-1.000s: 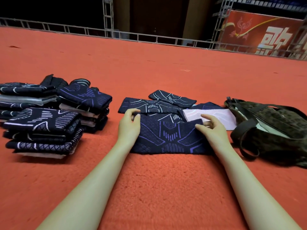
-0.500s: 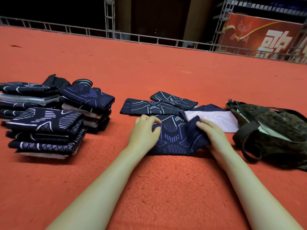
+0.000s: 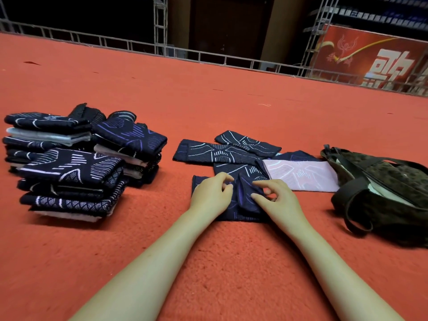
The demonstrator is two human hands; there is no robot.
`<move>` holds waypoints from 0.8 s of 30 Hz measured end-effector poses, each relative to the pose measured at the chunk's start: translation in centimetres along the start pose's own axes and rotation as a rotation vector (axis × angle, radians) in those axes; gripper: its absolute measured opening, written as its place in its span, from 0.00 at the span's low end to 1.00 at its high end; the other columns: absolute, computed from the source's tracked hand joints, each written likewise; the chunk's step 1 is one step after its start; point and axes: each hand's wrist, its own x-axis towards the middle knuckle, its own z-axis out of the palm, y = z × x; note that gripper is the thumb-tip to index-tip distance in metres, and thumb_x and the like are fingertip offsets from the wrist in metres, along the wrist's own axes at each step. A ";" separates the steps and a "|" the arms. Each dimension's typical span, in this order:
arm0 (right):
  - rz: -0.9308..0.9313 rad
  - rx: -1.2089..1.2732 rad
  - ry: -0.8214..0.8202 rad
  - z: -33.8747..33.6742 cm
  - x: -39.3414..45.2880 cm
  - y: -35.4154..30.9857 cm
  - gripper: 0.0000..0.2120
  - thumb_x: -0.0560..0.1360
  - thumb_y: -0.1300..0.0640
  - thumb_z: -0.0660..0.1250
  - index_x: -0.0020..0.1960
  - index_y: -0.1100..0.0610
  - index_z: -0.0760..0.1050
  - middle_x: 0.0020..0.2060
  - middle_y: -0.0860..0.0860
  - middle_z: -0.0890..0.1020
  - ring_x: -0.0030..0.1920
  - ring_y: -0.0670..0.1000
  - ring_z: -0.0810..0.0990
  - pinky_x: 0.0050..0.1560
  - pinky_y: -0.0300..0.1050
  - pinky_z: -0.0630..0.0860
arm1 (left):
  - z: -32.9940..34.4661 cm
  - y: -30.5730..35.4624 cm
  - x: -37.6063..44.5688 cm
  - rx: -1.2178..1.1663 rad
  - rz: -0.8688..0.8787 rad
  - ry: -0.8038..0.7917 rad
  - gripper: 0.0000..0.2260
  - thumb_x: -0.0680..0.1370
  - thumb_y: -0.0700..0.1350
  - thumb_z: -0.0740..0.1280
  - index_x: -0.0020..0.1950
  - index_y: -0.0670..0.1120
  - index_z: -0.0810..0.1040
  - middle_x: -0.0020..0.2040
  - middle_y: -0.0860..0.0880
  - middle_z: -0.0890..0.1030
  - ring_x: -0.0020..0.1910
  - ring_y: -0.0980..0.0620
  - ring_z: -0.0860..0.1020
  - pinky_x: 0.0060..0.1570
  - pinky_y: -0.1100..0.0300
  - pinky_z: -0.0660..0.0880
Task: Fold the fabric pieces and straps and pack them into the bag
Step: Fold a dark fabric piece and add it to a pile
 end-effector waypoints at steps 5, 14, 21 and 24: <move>0.011 0.024 -0.012 0.1 -0.3 -0.3 0.11 0.73 0.60 0.70 0.52 0.49 0.80 0.45 0.48 0.75 0.41 0.43 0.75 0.47 0.31 0.69 | 0.3 1.2 -0.6 -0.098 -0.004 -0.031 0.15 0.78 0.54 0.61 0.64 0.54 0.72 0.38 0.58 0.77 0.50 0.53 0.78 0.53 0.55 0.73; 0.039 -0.029 -0.078 0.6 -0.2 0.1 0.20 0.70 0.59 0.73 0.62 0.51 0.76 0.52 0.48 0.73 0.49 0.41 0.74 0.52 0.31 0.69 | 0.8 1.0 -0.7 0.235 0.073 -0.041 0.27 0.77 0.49 0.61 0.75 0.51 0.58 0.55 0.48 0.78 0.58 0.46 0.71 0.63 0.50 0.66; 0.233 0.258 -0.118 0.4 -0.1 -0.4 0.27 0.70 0.60 0.73 0.66 0.50 0.70 0.48 0.49 0.81 0.44 0.47 0.80 0.48 0.39 0.77 | 0.8 0.5 -0.6 0.294 0.067 -0.026 0.20 0.78 0.50 0.61 0.70 0.54 0.67 0.63 0.49 0.71 0.65 0.47 0.64 0.64 0.52 0.61; 0.273 0.437 -0.101 0.5 -0.1 -0.6 0.28 0.72 0.64 0.71 0.70 0.53 0.68 0.48 0.55 0.83 0.45 0.52 0.83 0.45 0.48 0.79 | 0.6 0.5 -0.4 0.190 0.065 0.001 0.18 0.77 0.49 0.63 0.67 0.54 0.71 0.60 0.50 0.75 0.63 0.48 0.68 0.65 0.51 0.65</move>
